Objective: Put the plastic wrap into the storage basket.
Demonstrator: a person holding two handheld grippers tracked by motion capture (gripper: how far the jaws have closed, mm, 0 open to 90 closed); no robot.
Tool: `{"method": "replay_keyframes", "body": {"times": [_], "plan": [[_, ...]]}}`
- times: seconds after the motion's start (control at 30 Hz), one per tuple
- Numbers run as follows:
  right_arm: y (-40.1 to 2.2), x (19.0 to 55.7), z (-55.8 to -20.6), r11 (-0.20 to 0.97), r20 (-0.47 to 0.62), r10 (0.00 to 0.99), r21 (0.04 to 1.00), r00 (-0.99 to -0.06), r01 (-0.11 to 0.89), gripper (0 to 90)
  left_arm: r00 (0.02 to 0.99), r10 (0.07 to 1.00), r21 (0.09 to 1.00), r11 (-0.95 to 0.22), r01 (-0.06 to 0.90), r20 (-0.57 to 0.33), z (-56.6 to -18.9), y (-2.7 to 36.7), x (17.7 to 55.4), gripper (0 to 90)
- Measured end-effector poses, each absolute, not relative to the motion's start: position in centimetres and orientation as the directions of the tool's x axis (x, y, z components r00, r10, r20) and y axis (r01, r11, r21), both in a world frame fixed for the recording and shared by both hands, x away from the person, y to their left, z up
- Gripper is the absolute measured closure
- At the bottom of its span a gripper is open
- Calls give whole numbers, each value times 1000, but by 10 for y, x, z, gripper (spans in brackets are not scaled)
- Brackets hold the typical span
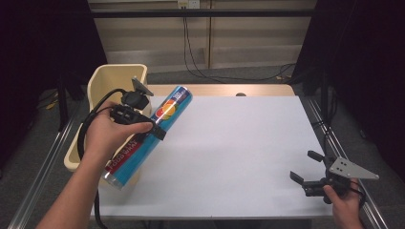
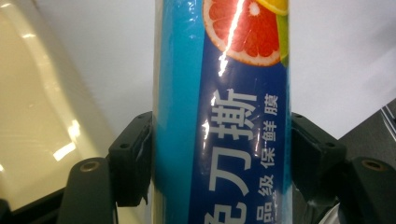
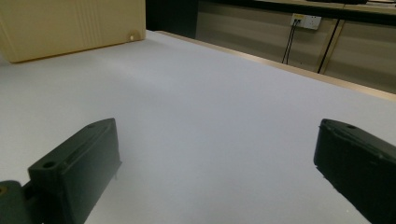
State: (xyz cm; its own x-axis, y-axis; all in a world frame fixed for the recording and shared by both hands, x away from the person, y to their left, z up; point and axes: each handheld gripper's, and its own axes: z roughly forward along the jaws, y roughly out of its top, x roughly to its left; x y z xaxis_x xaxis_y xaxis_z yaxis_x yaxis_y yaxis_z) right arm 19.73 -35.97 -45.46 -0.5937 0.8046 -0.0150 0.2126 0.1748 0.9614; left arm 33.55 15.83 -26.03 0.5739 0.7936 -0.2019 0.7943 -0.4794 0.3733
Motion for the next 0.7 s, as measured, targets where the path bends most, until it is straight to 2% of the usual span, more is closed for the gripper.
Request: {"method": "replay_keyframes", "body": {"times": [0.7], "plan": [[-358, 198, -456, 178, -14, 802, 960, -598, 216, 0, 461, 865, 383, -365, 849, -197, -245, 198, 338, 322]]}}
